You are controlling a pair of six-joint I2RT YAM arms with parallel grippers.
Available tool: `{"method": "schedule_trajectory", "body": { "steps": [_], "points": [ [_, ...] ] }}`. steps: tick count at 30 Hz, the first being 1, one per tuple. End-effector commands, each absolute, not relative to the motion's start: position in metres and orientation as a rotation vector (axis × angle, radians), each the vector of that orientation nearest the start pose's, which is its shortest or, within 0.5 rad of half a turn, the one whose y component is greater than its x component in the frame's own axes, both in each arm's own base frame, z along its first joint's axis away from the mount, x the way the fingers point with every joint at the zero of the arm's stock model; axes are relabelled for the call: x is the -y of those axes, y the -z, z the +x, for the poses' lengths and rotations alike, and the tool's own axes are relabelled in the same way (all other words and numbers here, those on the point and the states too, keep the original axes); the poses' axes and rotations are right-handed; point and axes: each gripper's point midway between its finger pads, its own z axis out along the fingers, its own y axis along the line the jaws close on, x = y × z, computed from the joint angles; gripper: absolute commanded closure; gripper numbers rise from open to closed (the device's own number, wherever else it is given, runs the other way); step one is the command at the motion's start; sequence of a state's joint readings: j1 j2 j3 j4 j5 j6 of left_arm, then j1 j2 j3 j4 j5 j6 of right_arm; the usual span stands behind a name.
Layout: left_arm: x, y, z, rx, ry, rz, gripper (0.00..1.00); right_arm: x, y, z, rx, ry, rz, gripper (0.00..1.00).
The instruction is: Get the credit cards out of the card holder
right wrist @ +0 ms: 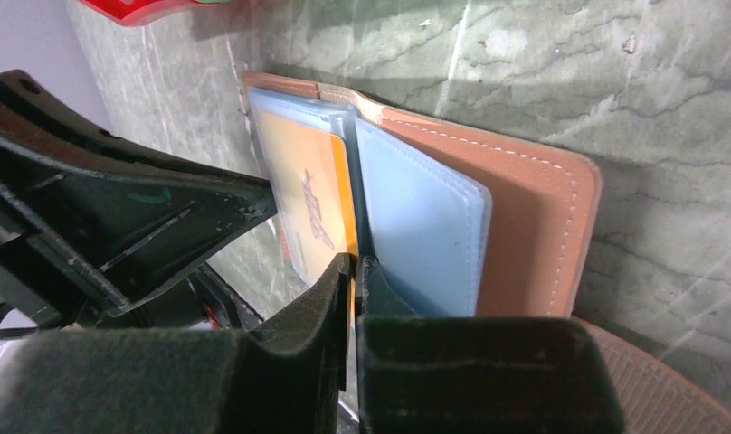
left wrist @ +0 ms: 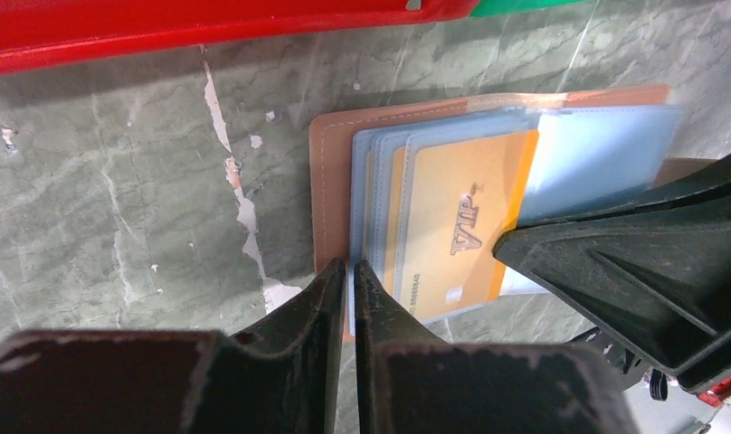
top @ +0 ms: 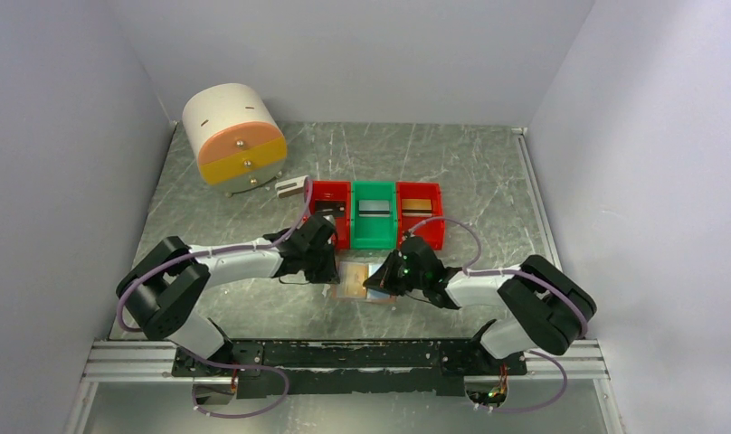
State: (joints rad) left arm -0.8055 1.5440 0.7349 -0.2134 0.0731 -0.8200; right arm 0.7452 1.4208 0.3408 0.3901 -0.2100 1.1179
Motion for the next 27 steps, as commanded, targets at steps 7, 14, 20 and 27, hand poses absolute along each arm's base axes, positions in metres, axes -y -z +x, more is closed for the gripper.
{"method": "schedule_trajectory", "body": {
  "steps": [7, 14, 20, 27],
  "points": [
    [0.265, -0.051, 0.204, -2.608, 0.636, -0.001, 0.78, -0.282, -0.007, 0.186, -2.604, -1.113, 0.214, 0.92],
    [0.277, -0.077, 0.210, -2.501, 0.755, 0.049, 0.69, -0.297, -0.002, 0.178, -2.651, -1.202, 0.122, 0.92],
    [0.279, -0.048, 0.203, -2.608, 0.713, 0.062, 0.74, -0.292, -0.001, 0.178, -2.646, -1.178, 0.173, 0.91],
    [0.266, -0.018, 0.190, -2.705, 0.590, 0.053, 0.78, -0.288, -0.003, 0.181, -2.641, -1.132, 0.186, 0.84]
  ]
}}
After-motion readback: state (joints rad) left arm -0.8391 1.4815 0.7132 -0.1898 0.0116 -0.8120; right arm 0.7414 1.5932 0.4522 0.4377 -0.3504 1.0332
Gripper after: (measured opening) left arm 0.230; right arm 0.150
